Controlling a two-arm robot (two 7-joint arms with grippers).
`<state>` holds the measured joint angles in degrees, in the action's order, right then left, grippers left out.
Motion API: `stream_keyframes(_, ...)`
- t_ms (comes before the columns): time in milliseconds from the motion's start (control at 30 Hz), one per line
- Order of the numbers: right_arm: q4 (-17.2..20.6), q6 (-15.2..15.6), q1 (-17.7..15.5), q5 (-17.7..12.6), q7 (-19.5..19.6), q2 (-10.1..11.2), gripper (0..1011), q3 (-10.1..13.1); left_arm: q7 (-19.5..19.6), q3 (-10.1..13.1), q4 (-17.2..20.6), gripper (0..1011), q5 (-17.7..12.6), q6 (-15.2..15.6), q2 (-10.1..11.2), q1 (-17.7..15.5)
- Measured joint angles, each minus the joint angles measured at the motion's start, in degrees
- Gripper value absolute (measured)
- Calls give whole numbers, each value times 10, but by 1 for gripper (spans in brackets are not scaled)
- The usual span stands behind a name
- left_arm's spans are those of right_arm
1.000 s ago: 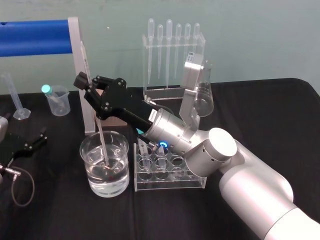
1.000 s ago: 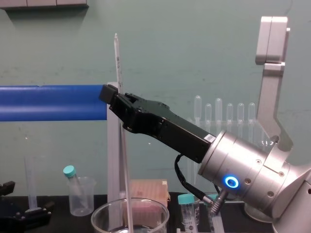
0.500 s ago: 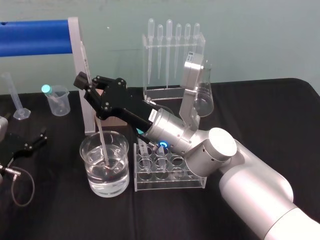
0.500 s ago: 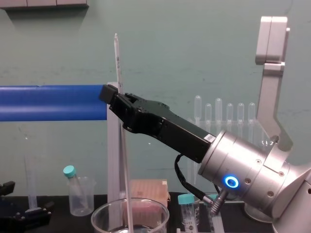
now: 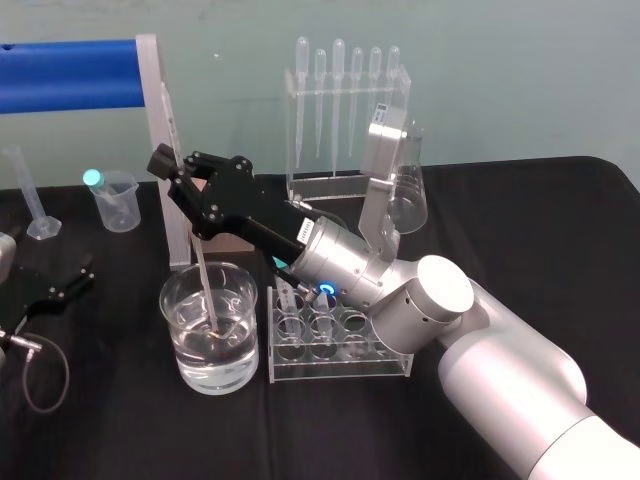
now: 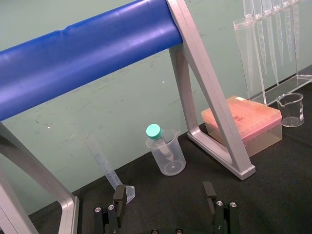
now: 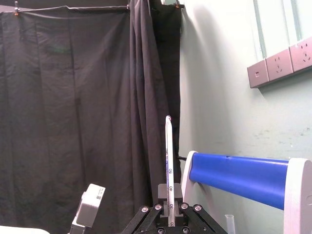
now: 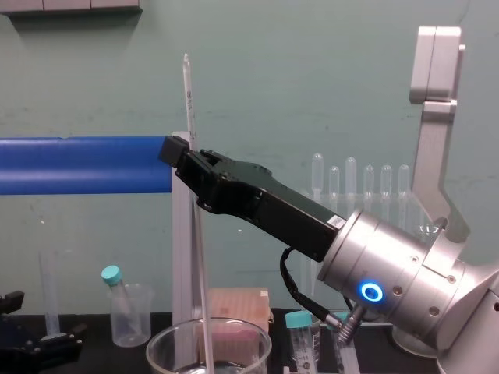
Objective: Hold the thermometer with one hand and immerse one end into the beaker, then reinsert it into the test tube rack.
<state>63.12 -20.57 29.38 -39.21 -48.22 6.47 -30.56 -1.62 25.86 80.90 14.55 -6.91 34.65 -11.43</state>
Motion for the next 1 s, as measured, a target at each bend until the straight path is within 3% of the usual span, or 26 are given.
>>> stream_keyframes(1000, 0, 0, 0, 0, 0, 0, 56, 0, 0, 0, 0, 1008, 0, 0, 0, 0)
